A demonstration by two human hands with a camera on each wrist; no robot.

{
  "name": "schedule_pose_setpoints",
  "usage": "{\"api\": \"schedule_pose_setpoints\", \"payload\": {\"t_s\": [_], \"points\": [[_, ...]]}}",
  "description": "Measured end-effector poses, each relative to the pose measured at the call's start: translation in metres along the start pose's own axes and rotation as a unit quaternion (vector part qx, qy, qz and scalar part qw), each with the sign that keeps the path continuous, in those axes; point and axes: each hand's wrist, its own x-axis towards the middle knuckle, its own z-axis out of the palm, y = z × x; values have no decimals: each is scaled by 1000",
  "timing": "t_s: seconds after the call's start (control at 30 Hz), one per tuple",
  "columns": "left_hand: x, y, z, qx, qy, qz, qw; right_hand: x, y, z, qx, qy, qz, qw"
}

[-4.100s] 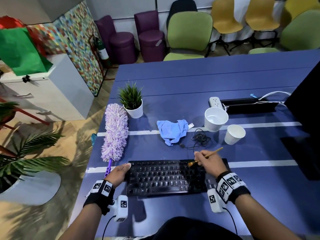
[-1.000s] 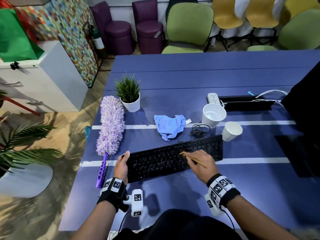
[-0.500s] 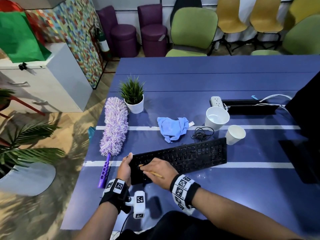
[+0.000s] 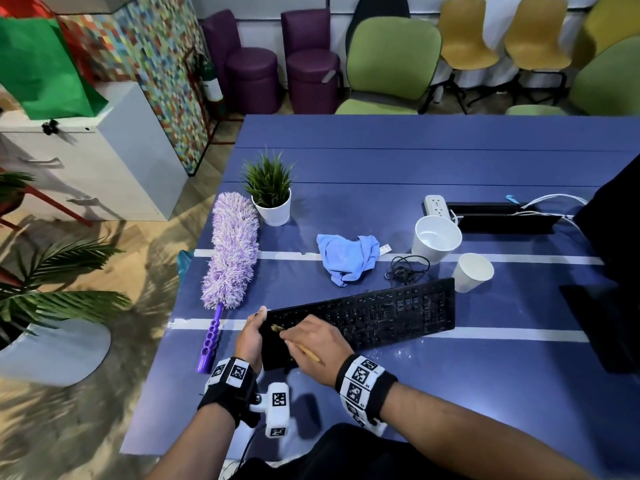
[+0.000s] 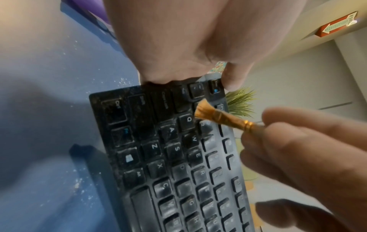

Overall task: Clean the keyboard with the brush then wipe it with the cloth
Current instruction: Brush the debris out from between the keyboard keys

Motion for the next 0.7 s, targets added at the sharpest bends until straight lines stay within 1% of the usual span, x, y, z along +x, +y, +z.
{"api": "schedule_pose_setpoints", "payload": {"t_s": [0.03, 0.1, 0.23, 0.33, 0.43, 0.57, 0.63, 0.7], "points": [[0, 0, 0, 0, 0, -2, 1000, 0, 0, -1, -15, -7, 5, 1000], [2, -3, -3, -9, 2, -15, 1000, 0, -2, -3, -47, -46, 5, 998], [2, -1, -3, -17, -4, -22, 1000, 0, -1, 3, -27, -48, -2, 999], [-1, 1, -1, -6, 4, -12, 1000, 1, -3, 9, -40, -77, 9, 996], [2, -3, -1, -5, -10, -9, 1000, 3, -6, 9, -10, -49, -14, 999], [7, -6, -3, -6, -21, 2, 1000, -2, 7, 4, -55, -102, 18, 993], [7, -5, 2, -13, -22, 9, 1000, -16, 19, -5, -60, -74, 22, 995], [7, -4, 3, -17, -13, 9, 1000, -35, 35, -21, -62, -17, 58, 996]]}}
